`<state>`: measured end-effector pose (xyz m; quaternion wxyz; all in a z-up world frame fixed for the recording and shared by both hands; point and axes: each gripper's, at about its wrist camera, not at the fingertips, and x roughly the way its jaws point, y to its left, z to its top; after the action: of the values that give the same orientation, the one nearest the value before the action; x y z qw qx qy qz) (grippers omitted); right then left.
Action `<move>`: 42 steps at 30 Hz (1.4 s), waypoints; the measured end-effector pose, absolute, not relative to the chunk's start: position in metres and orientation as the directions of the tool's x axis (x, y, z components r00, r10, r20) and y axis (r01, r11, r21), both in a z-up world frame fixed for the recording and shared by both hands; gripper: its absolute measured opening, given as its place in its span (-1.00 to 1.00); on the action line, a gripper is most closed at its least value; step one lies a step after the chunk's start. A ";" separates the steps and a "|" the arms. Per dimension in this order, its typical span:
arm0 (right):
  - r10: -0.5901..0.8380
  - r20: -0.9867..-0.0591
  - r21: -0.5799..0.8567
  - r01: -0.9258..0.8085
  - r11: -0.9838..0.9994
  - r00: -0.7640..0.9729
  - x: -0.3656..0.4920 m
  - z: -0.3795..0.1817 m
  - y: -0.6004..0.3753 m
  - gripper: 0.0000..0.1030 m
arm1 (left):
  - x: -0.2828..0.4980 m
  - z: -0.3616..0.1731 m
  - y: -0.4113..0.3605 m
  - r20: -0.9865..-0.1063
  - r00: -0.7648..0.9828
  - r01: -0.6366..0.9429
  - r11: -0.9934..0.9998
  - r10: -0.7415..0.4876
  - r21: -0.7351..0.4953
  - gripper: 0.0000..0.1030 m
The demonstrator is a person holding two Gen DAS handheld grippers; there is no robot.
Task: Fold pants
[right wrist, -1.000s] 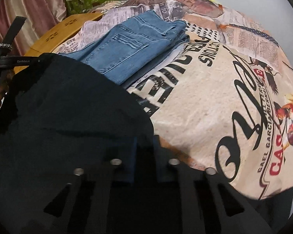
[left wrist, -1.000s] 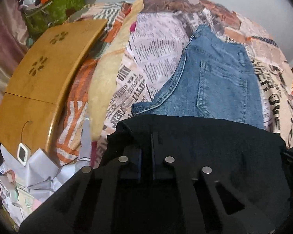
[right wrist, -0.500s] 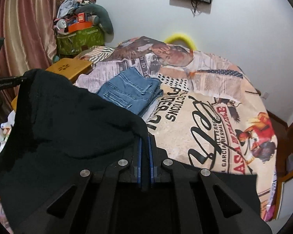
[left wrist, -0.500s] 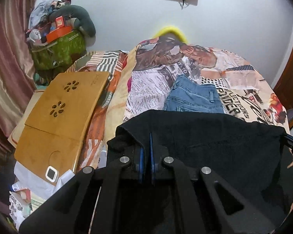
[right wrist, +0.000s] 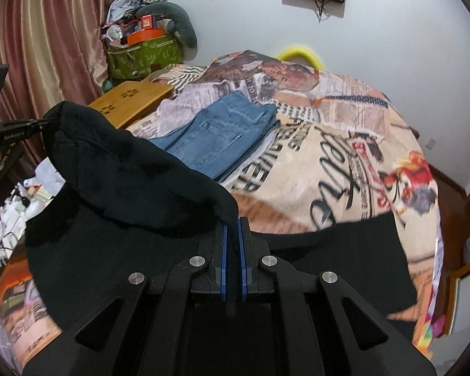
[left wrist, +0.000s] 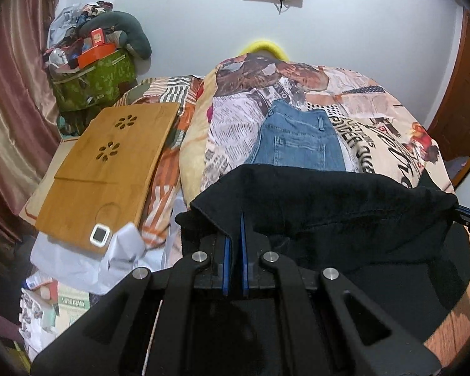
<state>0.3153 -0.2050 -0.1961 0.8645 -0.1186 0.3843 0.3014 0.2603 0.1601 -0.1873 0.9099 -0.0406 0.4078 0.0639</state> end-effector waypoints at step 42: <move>0.411 -0.787 0.098 -0.565 0.819 0.460 0.219 -0.208 -0.246 -0.27 | 0.131 -0.204 0.160 -0.812 0.569 -0.221 0.975 0.131 0.002 0.18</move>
<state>0.2192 -0.2458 -0.2083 0.8498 -0.0886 0.4330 0.2871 0.1313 0.1599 -0.2041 0.8842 -0.0496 0.4537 0.0994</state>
